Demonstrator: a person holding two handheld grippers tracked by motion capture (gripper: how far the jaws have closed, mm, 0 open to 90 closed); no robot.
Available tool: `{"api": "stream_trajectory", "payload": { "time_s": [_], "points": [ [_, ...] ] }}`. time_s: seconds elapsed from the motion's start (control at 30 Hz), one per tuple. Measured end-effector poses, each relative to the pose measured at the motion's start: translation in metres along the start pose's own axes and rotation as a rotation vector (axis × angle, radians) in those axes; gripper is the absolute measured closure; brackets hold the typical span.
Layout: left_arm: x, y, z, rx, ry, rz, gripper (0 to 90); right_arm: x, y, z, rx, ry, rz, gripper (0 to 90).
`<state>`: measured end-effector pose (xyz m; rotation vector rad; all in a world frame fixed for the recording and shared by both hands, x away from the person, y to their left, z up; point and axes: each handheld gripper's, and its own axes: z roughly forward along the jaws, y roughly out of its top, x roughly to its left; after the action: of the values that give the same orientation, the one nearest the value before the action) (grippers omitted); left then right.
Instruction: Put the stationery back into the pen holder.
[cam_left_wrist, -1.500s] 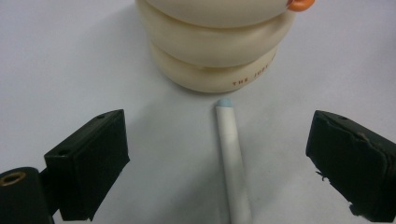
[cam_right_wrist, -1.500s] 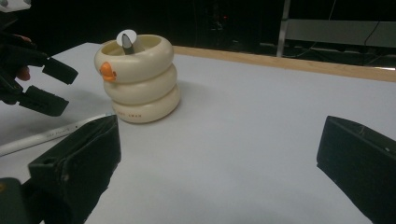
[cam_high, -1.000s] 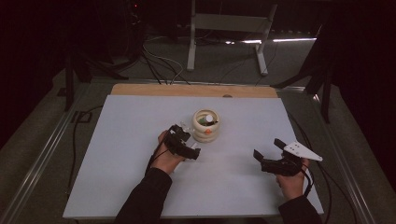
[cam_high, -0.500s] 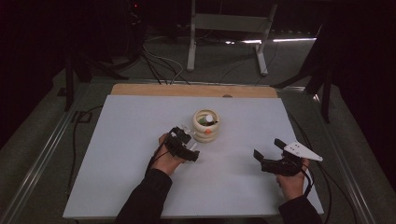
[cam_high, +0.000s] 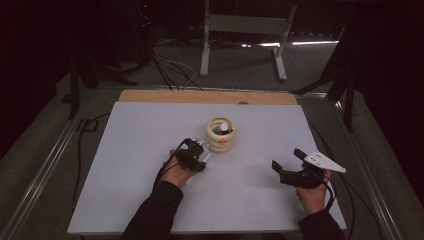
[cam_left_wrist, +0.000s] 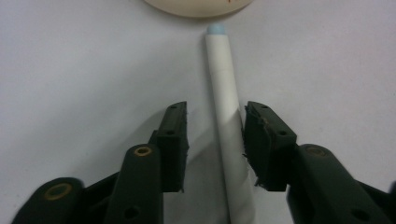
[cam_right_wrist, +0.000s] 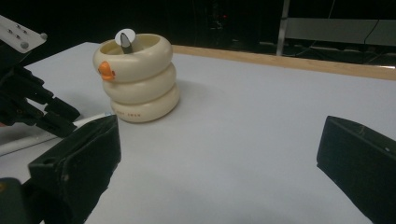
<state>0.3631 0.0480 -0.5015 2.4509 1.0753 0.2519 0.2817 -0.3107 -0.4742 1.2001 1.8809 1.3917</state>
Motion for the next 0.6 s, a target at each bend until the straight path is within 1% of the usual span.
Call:
{"api": "stream_trajectory", "payload": {
  "time_s": [0.07,0.13,0.2,0.27,0.4,0.6],
  "points": [
    [-0.0002,0.0008,-0.0005,0.013,0.001,0.005,70.3,-0.0001,-0.0001,0.0000,0.000,0.000,0.001,0.1],
    [-0.0012,0.0019,-0.0010,0.028,0.005,0.022,75.8,0.0002,-0.0001,0.0002,0.000,0.000,0.000,0.1],
    [-0.0029,0.0025,-0.0008,0.034,0.008,0.030,79.1,0.0007,-0.0002,0.0001,0.001,0.002,-0.001,0.1],
    [-0.0035,0.0031,-0.0010,0.040,0.013,0.041,79.3,0.0006,-0.0002,0.0001,0.002,0.003,-0.001,0.1],
    [-0.0033,0.0030,-0.0013,0.038,0.010,0.056,79.5,0.0000,-0.0001,-0.0004,-0.002,0.001,-0.001,0.1],
    [-0.0003,0.0004,-0.0046,0.030,0.008,0.058,79.5,-0.0005,-0.0002,-0.0003,0.000,-0.001,0.002,0.1]
  ]
}}
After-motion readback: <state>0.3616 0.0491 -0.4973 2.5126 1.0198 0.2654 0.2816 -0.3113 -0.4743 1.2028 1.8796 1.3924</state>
